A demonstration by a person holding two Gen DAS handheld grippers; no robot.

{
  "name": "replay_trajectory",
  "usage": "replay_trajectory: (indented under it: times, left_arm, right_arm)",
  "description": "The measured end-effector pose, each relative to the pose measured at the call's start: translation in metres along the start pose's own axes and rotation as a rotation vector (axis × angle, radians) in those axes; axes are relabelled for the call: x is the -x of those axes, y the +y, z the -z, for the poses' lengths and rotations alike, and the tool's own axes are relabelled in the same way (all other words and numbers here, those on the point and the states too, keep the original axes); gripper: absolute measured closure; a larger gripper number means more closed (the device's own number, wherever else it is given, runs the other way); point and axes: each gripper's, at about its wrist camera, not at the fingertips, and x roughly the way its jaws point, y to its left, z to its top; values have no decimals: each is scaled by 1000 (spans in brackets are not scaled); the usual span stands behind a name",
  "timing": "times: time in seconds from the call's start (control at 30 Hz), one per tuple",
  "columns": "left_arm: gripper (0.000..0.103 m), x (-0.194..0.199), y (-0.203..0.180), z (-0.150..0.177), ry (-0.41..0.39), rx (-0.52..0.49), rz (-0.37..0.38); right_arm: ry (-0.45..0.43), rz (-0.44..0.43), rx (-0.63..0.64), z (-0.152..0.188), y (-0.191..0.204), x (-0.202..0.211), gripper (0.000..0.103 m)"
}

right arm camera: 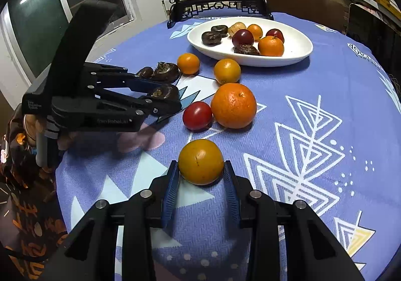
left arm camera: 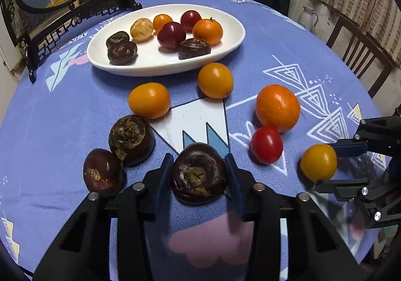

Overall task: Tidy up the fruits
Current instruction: 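Carry the water chestnut and kumquat over the plate and open both grippers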

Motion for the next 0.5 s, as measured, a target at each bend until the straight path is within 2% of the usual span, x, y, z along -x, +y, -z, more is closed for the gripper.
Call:
replay_trajectory:
  times: [0.13,0.23,0.5]
  left_arm:
    - [63,10,-2,8,-8,-25,-17]
    - [63,23,-2,13,-35,-45,-66]
    - [63,62,34,18,-99,31,-153]
  right_arm:
    - [3,4,8,2,3,1,67]
    - [12,-4,22,-4,12,-3,67]
    - [-19,-84,154,-45,69,-22,67]
